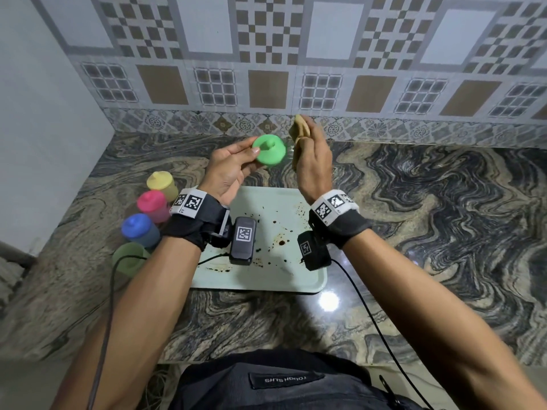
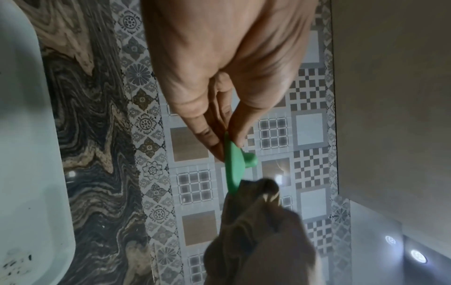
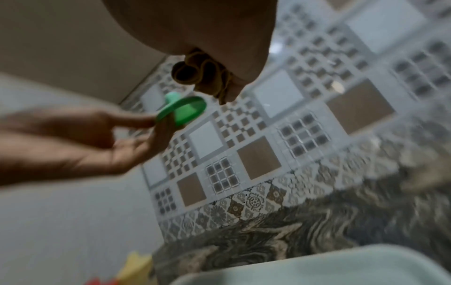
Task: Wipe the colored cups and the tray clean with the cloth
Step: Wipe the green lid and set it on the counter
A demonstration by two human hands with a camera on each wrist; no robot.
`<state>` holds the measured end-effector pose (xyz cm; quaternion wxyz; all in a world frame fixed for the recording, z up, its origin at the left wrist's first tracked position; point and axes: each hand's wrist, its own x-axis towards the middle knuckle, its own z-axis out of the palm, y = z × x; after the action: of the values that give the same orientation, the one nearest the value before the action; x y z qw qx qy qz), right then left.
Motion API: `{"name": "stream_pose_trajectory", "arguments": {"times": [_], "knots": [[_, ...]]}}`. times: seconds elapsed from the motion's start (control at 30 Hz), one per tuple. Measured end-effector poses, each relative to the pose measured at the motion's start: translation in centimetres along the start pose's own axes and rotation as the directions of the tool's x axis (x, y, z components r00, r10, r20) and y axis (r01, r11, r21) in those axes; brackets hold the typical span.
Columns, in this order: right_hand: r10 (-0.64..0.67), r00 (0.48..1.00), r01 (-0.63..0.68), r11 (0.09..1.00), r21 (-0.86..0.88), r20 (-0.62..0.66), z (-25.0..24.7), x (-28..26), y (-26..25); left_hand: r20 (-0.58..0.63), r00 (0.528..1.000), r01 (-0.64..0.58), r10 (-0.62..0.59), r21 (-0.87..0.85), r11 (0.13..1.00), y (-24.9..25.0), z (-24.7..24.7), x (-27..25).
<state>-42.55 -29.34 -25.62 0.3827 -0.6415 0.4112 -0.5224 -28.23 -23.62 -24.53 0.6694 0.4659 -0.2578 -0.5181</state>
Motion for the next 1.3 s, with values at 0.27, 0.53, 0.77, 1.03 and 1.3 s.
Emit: {"name": "stream_pose_trajectory", "arguments": {"times": [0.27,0.53,0.77,1.03,1.3], "knots": [[-0.281,0.928,0.299,0.953,-0.041,0.243,1.3,-1.0,0.3,0.107,0.994,-0.004,0.005,-0.01,1.0,0.2,0.9,-0.1],[-0.212,0.911,0.177,0.976,0.128,0.354,0.8,0.3,0.2,0.183,0.983,-0.02,0.01,0.053,0.998,1.5,-0.4,-0.2],[0.06,0.955,-0.094,0.99,0.105,0.292,1.2,1.8,-1.3,0.167,0.986,0.0,-0.011,0.067,0.998,0.9,-0.9,-0.3],[-0.125,0.921,0.164,0.984,-0.076,0.368,1.3,-1.4,-0.8,0.093,0.995,0.027,-0.029,0.016,1.0,0.0,-1.3,0.1],[0.038,0.945,-0.072,0.993,0.094,0.326,2.1,0.0,-1.1,0.158,0.987,0.008,-0.021,0.083,0.997,1.0,-2.1,0.0]]}}
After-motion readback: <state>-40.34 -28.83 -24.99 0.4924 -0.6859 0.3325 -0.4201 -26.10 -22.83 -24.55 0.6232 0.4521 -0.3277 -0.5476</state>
